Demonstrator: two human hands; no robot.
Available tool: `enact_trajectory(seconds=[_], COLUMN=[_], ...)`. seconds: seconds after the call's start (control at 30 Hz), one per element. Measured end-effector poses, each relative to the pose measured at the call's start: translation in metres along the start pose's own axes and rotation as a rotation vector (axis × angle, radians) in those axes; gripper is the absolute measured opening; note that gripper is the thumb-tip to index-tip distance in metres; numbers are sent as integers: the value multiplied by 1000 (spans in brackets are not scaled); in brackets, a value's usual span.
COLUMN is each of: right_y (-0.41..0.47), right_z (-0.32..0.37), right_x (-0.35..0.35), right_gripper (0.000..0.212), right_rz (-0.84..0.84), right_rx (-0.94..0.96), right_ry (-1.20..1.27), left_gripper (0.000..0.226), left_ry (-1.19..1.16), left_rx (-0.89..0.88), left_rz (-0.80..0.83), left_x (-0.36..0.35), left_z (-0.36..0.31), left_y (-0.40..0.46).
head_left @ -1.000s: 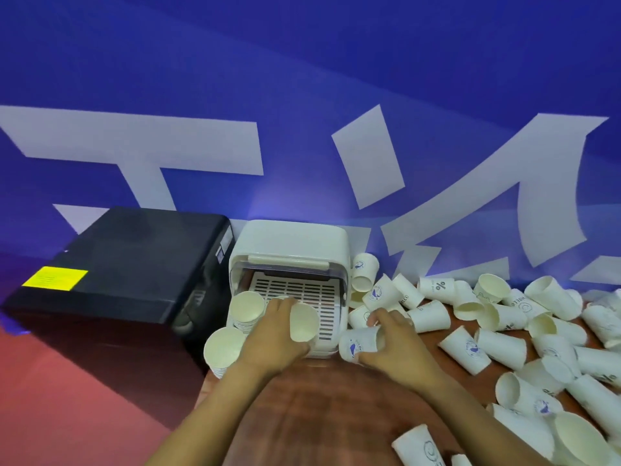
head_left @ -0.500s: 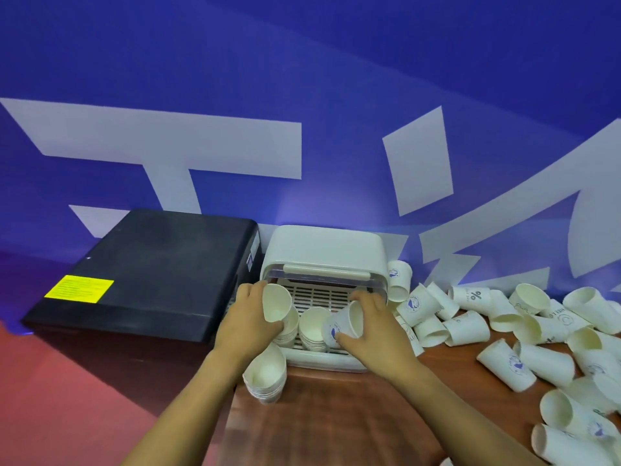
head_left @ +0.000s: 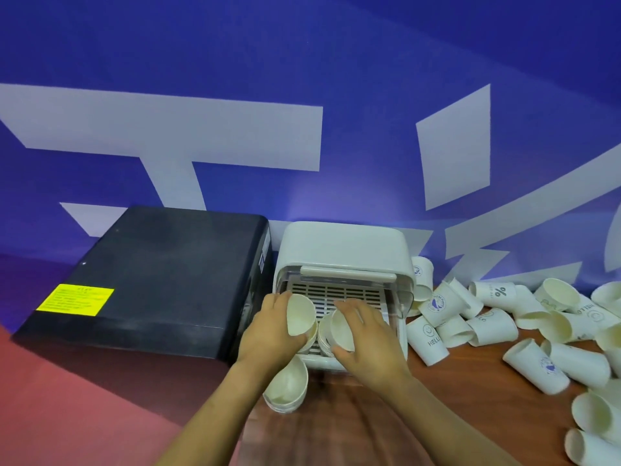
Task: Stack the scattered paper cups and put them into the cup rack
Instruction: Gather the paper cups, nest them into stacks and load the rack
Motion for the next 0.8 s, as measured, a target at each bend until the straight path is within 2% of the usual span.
enact_trajectory(seconds=[0.17,0.27,0.4,0.5,0.6,0.7,0.8], right_y=[-8,-11,-14,-25,-46,-79,-117], right_z=[-18,-25,-30,-39,-53,-76,-102], right_x=[-19,-20,-13,-2,9,22,38], right_gripper=[97,98,93,82,60,37,21], right_rz=[137,181,190,172,194,211,184], right_rx=[-145,-169,-171,-190,-232,-322,-388], right_ry=[111,108,118,138,75,81,107], left_gripper=[89,91,84,72,60,56,57], left_ry=[74,82,94,71,86,81,64], left_rx=[40,40,30,-29,-171,-327,-386], left_rz=[149,180,145,40,-66,-10,23], left_x=[-30,-36,-28,-11,-3,-28,-55], left_z=[11,14,9,-9,-43,-79,-104], left_y=[2,3,0,-9,-29,-49,-63])
Point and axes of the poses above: each hand's wrist, its own y-axis towards the middle knuckle, its own x-axis out of the back of the hand, z = x × y, the point moved 10 cm from there along y, towards the middle knuckle, and after that the axes turned 10 degrees about y, right-handed, at the moved point
